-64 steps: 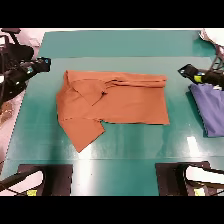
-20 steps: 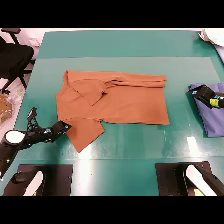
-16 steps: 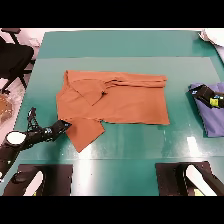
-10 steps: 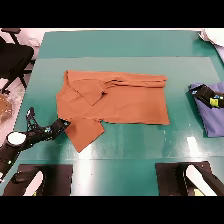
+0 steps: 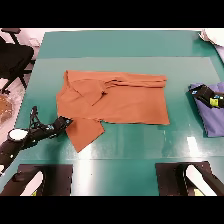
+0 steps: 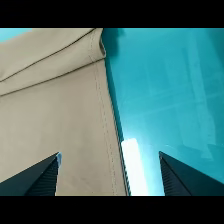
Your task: Fold the shirts.
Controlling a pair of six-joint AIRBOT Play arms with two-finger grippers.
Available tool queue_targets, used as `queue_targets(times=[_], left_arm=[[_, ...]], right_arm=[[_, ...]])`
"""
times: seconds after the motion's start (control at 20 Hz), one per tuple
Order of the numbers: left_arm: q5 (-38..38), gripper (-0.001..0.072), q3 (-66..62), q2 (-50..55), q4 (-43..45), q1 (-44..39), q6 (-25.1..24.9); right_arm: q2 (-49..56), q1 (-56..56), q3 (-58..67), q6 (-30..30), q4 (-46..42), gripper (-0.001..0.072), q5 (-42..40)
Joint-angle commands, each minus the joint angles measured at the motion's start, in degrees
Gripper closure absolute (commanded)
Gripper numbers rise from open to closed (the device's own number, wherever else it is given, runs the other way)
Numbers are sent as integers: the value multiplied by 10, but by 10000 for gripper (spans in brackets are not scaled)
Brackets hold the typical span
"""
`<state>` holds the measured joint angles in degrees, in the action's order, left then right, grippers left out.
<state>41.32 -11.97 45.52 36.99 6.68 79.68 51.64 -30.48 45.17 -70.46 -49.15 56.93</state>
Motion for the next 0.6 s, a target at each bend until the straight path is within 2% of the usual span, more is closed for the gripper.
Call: queue_targets(times=[0.0, 0.2, 0.25, 0.3, 0.55], left_arm=[[19, 373, -2, 11, -1, 0, -14], [44, 373, -22, 10, 1, 0, -18], [57, 596, -30, 9, 2, 0, -29], [71, 680, -38, 9, 1, 0, -47], [88, 684, -73, 9, 3, 0, -52]], right_arm=[[0, 0, 0, 0, 0, 34, 2], [0, 0, 0, 0, 0, 34, 2], [0, 0, 0, 0, -1, 34, 2], [0, 0, 0, 0, -1, 34, 2], [5, 0, 0, 0, -4, 35, 14]])
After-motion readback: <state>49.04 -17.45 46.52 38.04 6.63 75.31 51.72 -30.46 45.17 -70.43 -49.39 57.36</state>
